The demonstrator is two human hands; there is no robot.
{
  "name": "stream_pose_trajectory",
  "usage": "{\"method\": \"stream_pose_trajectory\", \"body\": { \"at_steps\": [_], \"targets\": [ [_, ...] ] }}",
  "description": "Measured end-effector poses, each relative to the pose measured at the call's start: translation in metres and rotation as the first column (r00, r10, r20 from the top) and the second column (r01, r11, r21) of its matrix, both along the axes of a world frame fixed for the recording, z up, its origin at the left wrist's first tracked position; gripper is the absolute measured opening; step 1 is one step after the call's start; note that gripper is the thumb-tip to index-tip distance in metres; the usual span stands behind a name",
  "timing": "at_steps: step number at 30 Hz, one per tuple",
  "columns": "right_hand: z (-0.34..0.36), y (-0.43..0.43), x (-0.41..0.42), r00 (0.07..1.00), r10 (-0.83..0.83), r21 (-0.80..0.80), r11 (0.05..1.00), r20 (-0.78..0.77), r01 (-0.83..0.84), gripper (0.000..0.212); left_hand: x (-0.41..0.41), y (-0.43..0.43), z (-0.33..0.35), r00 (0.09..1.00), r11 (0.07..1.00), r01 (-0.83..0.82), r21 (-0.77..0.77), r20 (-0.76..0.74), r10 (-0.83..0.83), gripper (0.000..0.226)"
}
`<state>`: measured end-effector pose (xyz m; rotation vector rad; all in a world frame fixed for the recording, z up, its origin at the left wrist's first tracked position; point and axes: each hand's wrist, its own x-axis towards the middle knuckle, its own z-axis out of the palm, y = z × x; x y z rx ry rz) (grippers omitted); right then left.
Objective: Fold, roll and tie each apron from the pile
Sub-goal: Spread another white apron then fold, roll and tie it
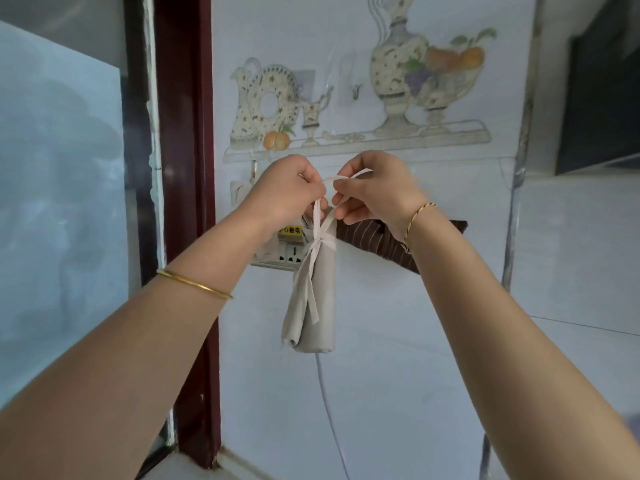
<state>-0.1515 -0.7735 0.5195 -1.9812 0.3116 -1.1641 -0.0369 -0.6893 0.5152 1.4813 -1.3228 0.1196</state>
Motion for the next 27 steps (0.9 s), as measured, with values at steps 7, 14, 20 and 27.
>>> {"method": "stream_pose_trajectory", "body": {
  "at_steps": [7, 14, 20, 27],
  "targets": [
    [0.005, -0.021, -0.044, 0.993, -0.112, 0.045, 0.993, 0.035, 0.111, 0.014, -0.032, -0.032, 0.005, 0.993, 0.993, 0.116, 0.014, -0.005, -0.116, 0.005],
    [0.0, -0.049, -0.069, 0.954, -0.269, 0.093, 0.955, -0.136, 0.282, 0.015, -0.052, -0.071, -0.013, 0.994, 0.994, 0.103, 0.021, 0.028, -0.104, 0.016],
    [0.007, -0.06, -0.068, 0.945, -0.284, 0.106, 0.947, -0.164, 0.303, 0.018, -0.054, -0.091, -0.016, 1.0, 0.999, 0.019, -0.044, 0.025, -0.018, 0.017],
    [0.024, -0.07, -0.049, 0.921, -0.352, 0.051, 0.93, -0.167, 0.365, 0.022, -0.048, -0.108, -0.006, 0.99, 0.99, -0.107, -0.097, 0.079, 0.115, 0.01]
  ]
}}
